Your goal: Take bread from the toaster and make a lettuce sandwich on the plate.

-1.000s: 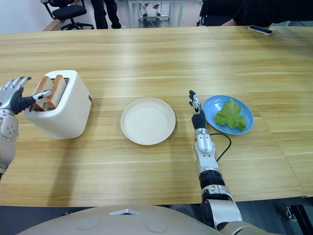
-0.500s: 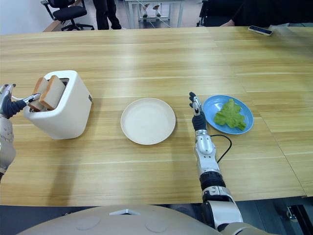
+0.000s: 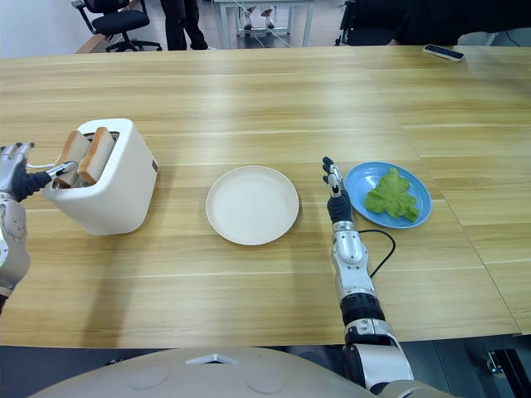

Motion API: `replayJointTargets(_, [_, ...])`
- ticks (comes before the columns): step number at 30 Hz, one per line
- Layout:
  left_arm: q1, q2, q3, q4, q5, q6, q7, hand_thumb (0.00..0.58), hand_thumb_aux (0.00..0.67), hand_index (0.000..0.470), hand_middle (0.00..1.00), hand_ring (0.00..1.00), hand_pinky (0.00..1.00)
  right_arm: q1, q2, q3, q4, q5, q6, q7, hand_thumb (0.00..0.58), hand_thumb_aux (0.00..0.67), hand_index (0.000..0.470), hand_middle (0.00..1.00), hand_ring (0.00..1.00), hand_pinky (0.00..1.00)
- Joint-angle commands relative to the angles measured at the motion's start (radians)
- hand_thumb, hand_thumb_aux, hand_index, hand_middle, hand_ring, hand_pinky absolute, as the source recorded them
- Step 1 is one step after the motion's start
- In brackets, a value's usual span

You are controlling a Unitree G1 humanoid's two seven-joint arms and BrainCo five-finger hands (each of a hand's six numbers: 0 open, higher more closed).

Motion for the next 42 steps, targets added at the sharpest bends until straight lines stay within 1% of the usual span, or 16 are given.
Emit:
replayJointTargets(1, [0.020,-0.006,-0.076,0.017,0.045,-0.012,-0.047,0.000,0.000,0.000,0.00,0.00,0.00,0.009,-0.001,0.006,-0.009,0.002,0.020,0.004,0.000,0.000,0.000,0.00,0.00,0.00])
replayJointTargets(8, [0.010,-0.013,-0.063,0.039,0.055,-0.037,-0.038,0.000,0.000,0.000,0.00,0.00,0.00,0.016,-0.001,0.001,-0.012,0.009,0.026,0.010,0.000,0.000,0.000,0.00,0.00,0.00])
replayJointTargets(9, [0.008,-0.016,-0.053,0.036,0.051,-0.031,-0.037,0.255,0.168,0.115,0.00,0.00,0.00,0.018,0.000,0.001,-0.014,0.010,0.027,0.009,0.000,0.000,0.000,0.00,0.00,0.00])
replayJointTargets(10, [0.009,-0.020,-0.039,0.025,0.044,-0.022,-0.038,0.523,0.460,0.316,0.00,0.00,0.00,0.019,0.001,0.001,-0.016,0.009,0.028,0.009,0.000,0.000,0.000,0.00,0.00,0.00])
replayJointTargets(11, [0.011,-0.025,-0.022,0.017,0.035,-0.016,-0.031,0.580,0.670,0.460,0.00,0.00,0.00,0.019,0.001,0.001,-0.017,0.010,0.028,0.009,0.000,0.000,0.000,0.00,0.00,0.00])
replayJointTargets(12, [0.012,-0.031,-0.005,0.007,0.024,-0.010,-0.026,0.580,0.670,0.460,0.00,0.00,0.00,0.019,0.002,0.001,-0.017,0.010,0.029,0.009,0.000,0.000,0.000,0.00,0.00,0.00])
replayJointTargets(13, [0.014,-0.035,0.005,0.000,0.015,-0.007,-0.025,0.580,0.670,0.460,0.24,0.24,0.24,0.020,0.002,0.001,-0.017,0.010,0.029,0.010,0.000,0.000,0.000,0.00,0.00,0.00])
replayJointTargets(14, [0.013,-0.039,0.013,-0.001,0.007,-0.012,-0.018,0.580,0.670,0.460,0.24,0.24,0.24,0.021,0.001,0.001,-0.018,0.010,0.030,0.010,0.000,0.000,0.000,0.00,0.00,0.00])
replayJointTargets(15, [0.012,-0.043,0.018,-0.001,0.000,-0.018,-0.012,0.580,0.670,0.460,0.63,0.63,0.63,0.022,0.001,0.000,-0.019,0.010,0.030,0.010,0.000,0.000,0.000,0.00,0.00,0.00])
replayJointTargets(16, [0.009,-0.046,0.021,0.004,-0.009,-0.027,-0.009,0.580,0.670,0.460,0.76,0.76,0.76,0.024,0.001,0.000,-0.019,0.010,0.030,0.010,0.000,0.000,0.000,0.00,0.00,0.00])
replayJointTargets(17, [0.007,-0.049,0.025,0.008,-0.020,-0.039,-0.001,0.580,0.670,0.460,0.84,0.84,0.84,0.024,0.001,-0.001,-0.020,0.010,0.030,0.010,0.000,0.000,0.000,0.00,0.00,0.00])
replayJointTargets(19, [0.003,-0.056,0.032,-0.001,-0.030,-0.050,0.018,0.580,0.670,0.460,0.91,0.91,0.91,0.025,0.000,-0.001,-0.021,0.011,0.031,0.010,0.000,0.000,0.000,0.00,0.00,0.00])
replayJointTargets(22, [0.000,-0.066,0.054,-0.037,-0.034,-0.066,0.054,0.580,0.670,0.460,0.93,0.93,0.93,0.026,-0.001,-0.001,-0.022,0.011,0.031,0.012,0.000,0.000,0.000,0.00,0.00,0.00])
replayJointTargets(23, [0.000,-0.068,0.061,-0.048,-0.036,-0.071,0.066,0.580,0.670,0.460,1.00,1.00,1.00,0.026,-0.001,-0.001,-0.022,0.011,0.032,0.012,0.000,0.000,0.000,0.00,0.00,0.00])
replayJointTargets(30, [-0.010,-0.102,0.125,-0.126,-0.076,-0.151,0.172,0.580,0.670,0.460,1.00,1.00,1.00,0.033,0.000,0.000,-0.022,0.009,0.033,0.011,0.000,0.000,0.000,0.00,0.00,0.00])
replayJointTargets(42, [-0.022,-0.234,0.390,-0.385,-0.265,-0.472,0.424,0.580,0.670,0.460,1.00,1.00,1.00,0.036,0.007,0.006,-0.021,0.004,0.040,0.008,0.000,0.000,0.000,0.00,0.00,0.00])
